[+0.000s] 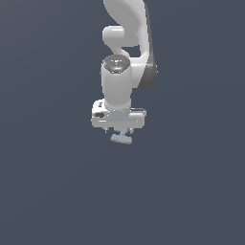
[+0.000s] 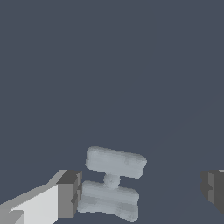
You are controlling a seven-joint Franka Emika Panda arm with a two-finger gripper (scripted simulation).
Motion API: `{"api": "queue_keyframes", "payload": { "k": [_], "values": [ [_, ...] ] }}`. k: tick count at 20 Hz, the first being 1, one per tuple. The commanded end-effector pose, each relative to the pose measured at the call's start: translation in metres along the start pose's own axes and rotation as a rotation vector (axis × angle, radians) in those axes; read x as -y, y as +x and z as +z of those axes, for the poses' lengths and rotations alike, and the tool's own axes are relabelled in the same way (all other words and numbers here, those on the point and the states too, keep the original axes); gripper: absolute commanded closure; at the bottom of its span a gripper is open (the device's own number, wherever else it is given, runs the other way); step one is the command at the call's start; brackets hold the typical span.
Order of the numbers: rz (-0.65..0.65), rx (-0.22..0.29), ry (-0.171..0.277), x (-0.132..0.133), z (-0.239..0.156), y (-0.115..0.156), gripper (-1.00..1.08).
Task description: Pick up the object and move it to a goal position.
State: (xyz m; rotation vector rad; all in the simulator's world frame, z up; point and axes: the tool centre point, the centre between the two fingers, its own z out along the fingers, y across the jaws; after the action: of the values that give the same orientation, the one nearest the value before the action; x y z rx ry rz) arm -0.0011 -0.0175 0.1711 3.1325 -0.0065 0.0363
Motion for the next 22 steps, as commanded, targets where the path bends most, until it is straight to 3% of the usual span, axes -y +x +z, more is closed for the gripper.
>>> {"api": "queue_keyframes", "payload": {
  "k": [1, 14, 22],
  "values": [
    [0.000, 0.000, 0.000, 0.000, 0.000, 0.000, -0.92],
    [0.058, 0.011, 0.020, -0.010, -0.008, -0.002, -0.92],
    [0.083, 0.013, 0.018, -0.004, 0.015, -0.015, -0.92]
  ]
}}
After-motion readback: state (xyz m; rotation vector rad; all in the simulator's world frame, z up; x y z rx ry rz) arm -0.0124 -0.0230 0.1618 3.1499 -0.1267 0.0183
